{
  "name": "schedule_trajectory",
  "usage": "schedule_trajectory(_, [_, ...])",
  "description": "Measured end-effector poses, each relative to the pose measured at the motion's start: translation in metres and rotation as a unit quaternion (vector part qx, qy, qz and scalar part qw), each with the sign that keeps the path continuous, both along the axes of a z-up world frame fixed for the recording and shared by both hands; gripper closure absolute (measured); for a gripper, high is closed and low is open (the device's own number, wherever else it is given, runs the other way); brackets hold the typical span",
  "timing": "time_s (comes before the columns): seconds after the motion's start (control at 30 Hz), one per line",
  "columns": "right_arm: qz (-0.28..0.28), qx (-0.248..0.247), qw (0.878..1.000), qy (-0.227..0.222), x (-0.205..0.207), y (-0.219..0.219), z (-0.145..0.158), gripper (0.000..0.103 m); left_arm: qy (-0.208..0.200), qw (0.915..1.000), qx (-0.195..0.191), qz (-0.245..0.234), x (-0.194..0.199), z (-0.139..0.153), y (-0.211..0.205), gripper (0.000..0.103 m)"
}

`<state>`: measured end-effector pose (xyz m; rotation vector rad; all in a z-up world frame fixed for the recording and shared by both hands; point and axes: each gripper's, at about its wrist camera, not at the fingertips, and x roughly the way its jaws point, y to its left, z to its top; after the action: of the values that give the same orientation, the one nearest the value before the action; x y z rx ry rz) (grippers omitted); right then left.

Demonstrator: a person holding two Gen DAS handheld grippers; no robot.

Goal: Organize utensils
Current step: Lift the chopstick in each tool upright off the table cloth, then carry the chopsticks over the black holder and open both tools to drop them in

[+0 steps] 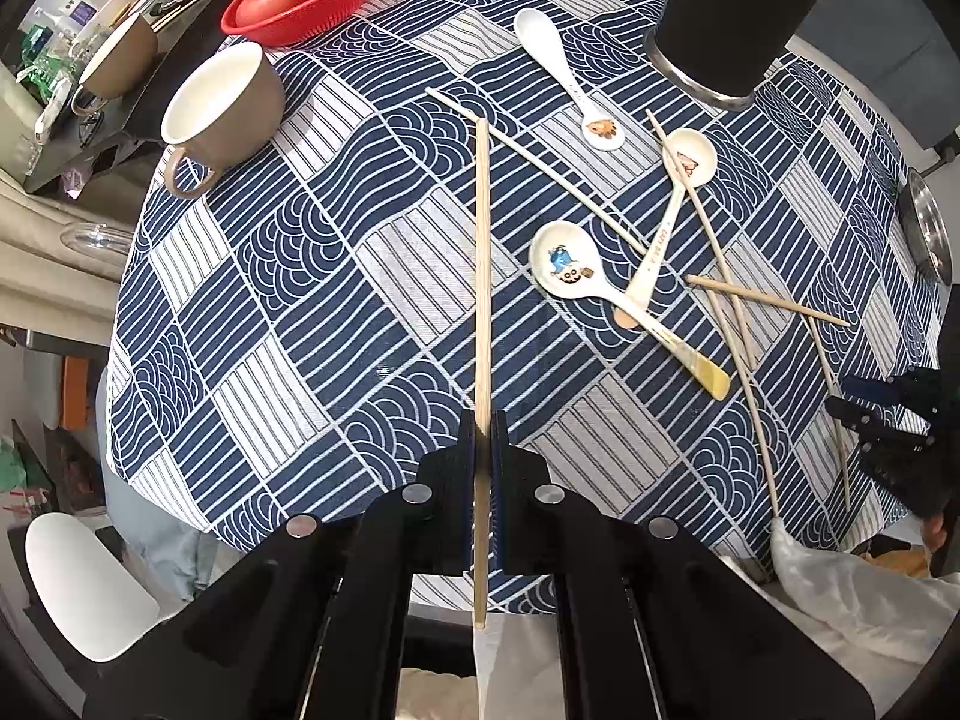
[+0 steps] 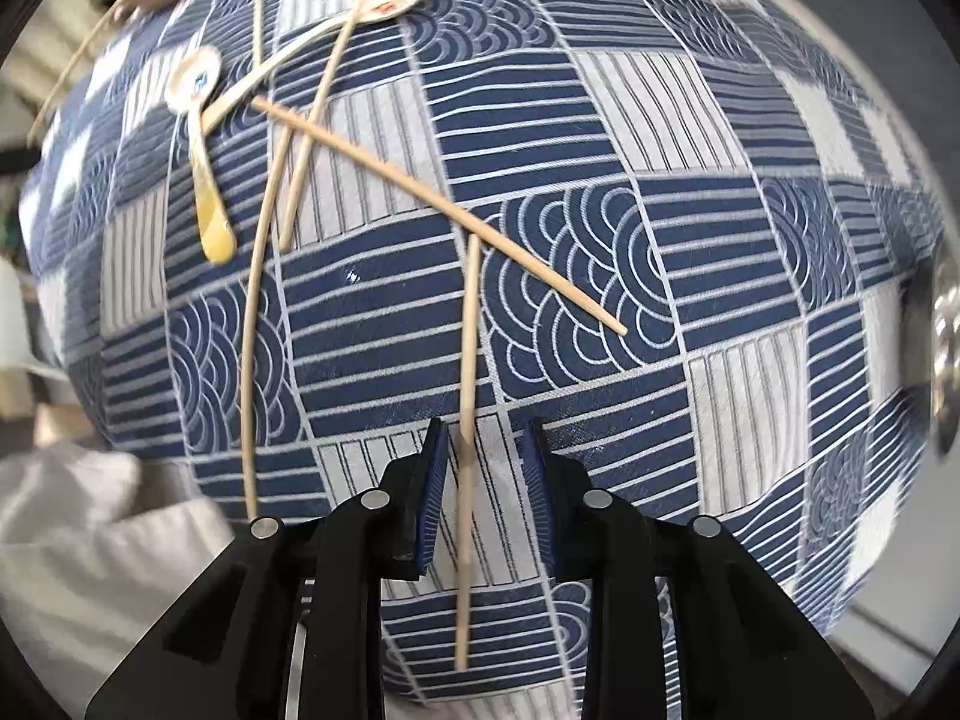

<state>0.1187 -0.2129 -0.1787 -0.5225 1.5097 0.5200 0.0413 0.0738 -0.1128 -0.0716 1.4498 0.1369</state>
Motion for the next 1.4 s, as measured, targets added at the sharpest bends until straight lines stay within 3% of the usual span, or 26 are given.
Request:
schedule_trajectory(0.03, [-0.005,-0.001,1.000,0.000,-0.001,0.000,-0.001,0.097,-0.001,1.0000,-0.003,-0.001,0.000,0.001,-0.002,0.098])
schedule_trajectory(0.07, [-0.013,-0.004,1.000,-0.003,0.000,-0.001,-0.001,0.098,-0.002,1.0000,-0.001,-0.002,0.000,0.002,-0.004,0.098])
schedule_trajectory(0.23, [-0.052,0.001,0.999,-0.006,0.002,-0.024,-0.004,0.098,-0.005,0.9994,0.030,-0.015,0.001,0.006,-0.015,0.098])
schedule_trajectory(0.6, [-0.132,0.041,0.990,-0.024,0.000,-0.096,0.014,0.098,-0.017,0.9993,0.032,-0.012,0.013,0.016,-0.028,0.098])
schedule_trajectory(0.7, [-0.138,0.073,0.987,-0.027,0.001,-0.110,0.025,0.098,-0.027,0.9990,0.034,-0.008,0.017,0.023,-0.034,0.098])
schedule_trajectory(1.07, [-0.116,0.156,0.976,-0.098,0.060,-0.121,0.100,0.098,-0.063,0.9971,0.042,0.003,0.024,0.047,-0.063,0.098])
schedule_trajectory(1.4, [-0.136,0.258,0.946,-0.141,0.102,-0.119,0.170,0.098,-0.088,0.9947,0.044,-0.030,0.070,0.063,-0.095,0.098])
